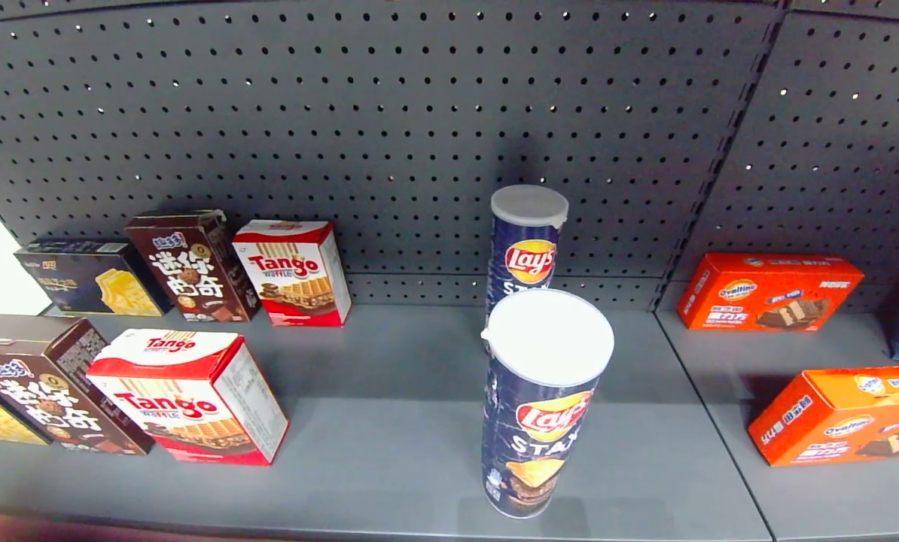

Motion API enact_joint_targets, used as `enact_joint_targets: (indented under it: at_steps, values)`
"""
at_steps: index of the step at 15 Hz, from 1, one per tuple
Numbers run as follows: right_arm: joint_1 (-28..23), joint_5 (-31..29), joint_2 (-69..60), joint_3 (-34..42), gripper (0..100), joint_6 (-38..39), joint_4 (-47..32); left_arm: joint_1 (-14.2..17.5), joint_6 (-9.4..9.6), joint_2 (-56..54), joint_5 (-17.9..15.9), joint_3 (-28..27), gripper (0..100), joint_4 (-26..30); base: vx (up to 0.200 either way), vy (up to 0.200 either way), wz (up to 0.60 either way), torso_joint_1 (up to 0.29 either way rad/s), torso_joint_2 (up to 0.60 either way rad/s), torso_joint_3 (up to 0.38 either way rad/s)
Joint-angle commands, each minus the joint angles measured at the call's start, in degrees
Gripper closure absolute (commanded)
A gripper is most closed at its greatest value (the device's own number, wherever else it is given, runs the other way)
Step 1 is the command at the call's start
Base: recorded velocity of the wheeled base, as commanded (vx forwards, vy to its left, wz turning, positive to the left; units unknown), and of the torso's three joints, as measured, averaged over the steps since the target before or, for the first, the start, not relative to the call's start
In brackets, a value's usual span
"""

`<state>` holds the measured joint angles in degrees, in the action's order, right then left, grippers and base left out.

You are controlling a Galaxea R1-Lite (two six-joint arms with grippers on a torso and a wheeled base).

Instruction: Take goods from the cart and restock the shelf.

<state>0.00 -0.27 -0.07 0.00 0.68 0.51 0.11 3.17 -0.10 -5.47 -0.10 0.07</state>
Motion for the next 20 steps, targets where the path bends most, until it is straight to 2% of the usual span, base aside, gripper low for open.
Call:
enact_joint_targets:
  at_steps: [1,5,20]
  values:
    - [0.0,0.0,0.07,0.0,0,0.02,0.02,-0.02,0.08,0.1,0.02,0.01,0,0.01,0.0,0.0,0.0,0.0,0.0,0.0]
    - [0.0,0.0,0.07,0.0,0,0.02,0.02,-0.02,0.87,0.1,0.82,0.01,0,0.01,0.0,-0.05,0.0,0.002,0.0,0.001]
    - [0.0,0.0,0.07,0.0,0,0.02,0.02,-0.02,0.61,0.1,0.73,0.01,0,0.01,0.0,0.0,0.0,0.0,0.0,0.0]
